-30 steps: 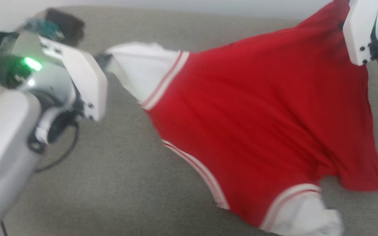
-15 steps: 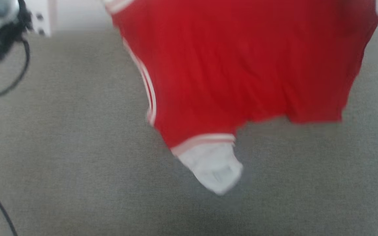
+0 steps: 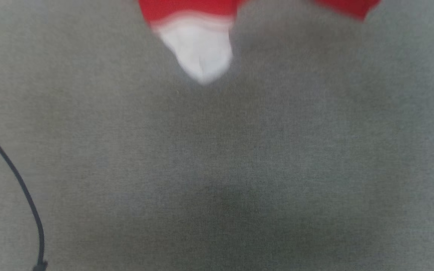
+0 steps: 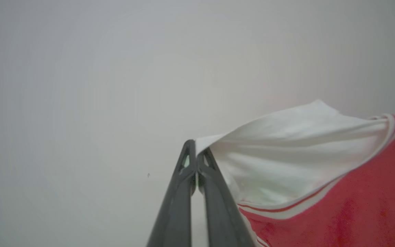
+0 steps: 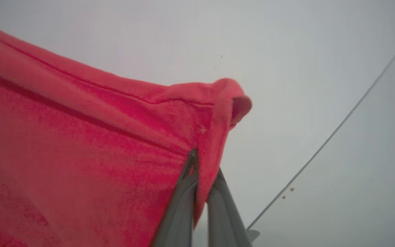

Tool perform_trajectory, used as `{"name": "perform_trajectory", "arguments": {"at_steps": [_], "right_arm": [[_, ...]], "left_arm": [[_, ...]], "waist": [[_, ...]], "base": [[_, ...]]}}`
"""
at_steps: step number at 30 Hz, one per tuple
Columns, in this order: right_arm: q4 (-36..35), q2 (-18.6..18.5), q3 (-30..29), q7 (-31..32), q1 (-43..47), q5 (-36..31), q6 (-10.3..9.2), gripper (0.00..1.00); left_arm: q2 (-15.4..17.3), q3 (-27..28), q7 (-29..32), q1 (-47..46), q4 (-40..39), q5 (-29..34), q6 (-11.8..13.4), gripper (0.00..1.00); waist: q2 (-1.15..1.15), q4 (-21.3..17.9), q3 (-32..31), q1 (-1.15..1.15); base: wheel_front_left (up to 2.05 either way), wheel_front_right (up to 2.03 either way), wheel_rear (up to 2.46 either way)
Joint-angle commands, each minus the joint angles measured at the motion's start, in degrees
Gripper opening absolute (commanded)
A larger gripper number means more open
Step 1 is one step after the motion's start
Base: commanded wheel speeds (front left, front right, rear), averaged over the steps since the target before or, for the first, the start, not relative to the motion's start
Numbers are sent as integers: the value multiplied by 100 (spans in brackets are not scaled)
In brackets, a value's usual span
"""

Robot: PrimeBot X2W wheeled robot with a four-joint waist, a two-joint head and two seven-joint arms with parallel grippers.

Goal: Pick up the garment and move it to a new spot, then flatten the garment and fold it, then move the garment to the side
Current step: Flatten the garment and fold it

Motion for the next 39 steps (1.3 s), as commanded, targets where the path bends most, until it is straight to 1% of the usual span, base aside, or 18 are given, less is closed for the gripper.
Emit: {"name": "perform_trajectory", "arguments": {"at_steps": [1,4,6,8,11,14,16,18,21,24,26,28,30,33,35,37,39], "right_arm": [[176,-4,-124,-336,-227,-198,-15,0],[477,88,-436,-1099,-529,-623,-14,0],[561,109,-637,-1335,-689,-888,-15,0],[620,180,-783,-1425,-671,-1142,-14,0],[639,318,-917,-1444,-440,-1435,-14,0],[636,433,-959,-1240,-141,-1580,-14,0],[640,489,-900,-1084,100,-1661,-14,0],[641,555,-859,-973,351,-1614,-14,0],[640,642,-684,-806,724,-1479,-14,0],[558,693,-449,-661,1139,-1276,-14,0],[411,680,-231,-535,1433,-1094,-14,0],[201,654,-20,-329,1771,-791,-14,0],[-83,517,237,-117,2091,-506,-14,0],[-671,270,633,263,2627,67,-14,0],[-1140,5,886,518,2948,440,-14,0],[-1559,-318,1042,715,3264,806,-14,0],[-1960,-586,1171,887,3574,1125,-14,0]], "left_arm": [[-5,54,-250,-313,122,132,95,0],[-104,86,-930,-801,438,359,234,0],[-176,93,-1332,-1100,634,482,274,0],[-277,70,-1657,-1238,857,508,189,0],[-397,-21,-1975,-1227,1199,491,17,0],[-551,-105,-2064,-984,1578,362,-192,0],[-675,-209,-1964,-773,1806,312,-449,0],[-718,-242,-1890,-554,1981,163,-700,0],[-767,-312,-1694,-80,2148,-39,-1005,0],[-764,-433,-1330,466,2182,-288,-1181,0],[-722,-540,-1031,819,2074,-435,-1242,0],[-660,-636,-676,1205,1891,-695,-1265,0],[-569,-814,-283,1642,1538,-946,-1273,0],[-249,-917,309,2271,945,-1356,-1263,0],[-37,-921,673,2720,493,-1556,-1235,0],[163,-898,992,3204,-64,-1756,-1041,0],[410,-868,1252,3726,-700,-1891,-756,0]], "waist": [[0,-39,369,0],[0,-29,632,0],[0,-4,795,0],[0,41,908,0],[0,127,1001,0],[0,212,982,0],[0,260,929,0],[0,292,845,0],[0,345,676,0],[0,373,463,0],[0,387,316,0],[0,397,171,0],[0,401,27,0],[0,402,-174,0],[0,394,-294,0],[0,394,-399,0],[0,387,-495,0]], "base": [[0,0,0],[0,0,0],[0,0,0],[0,0,0],[0,0,0],[0,0,0],[0,0,0],[0,0,0],[0,0,0],[0,0,0],[0,0,0],[0,0,0],[0,0,0],[0,0,0],[0,0,0],[0,0,0],[0,0,0]]}}
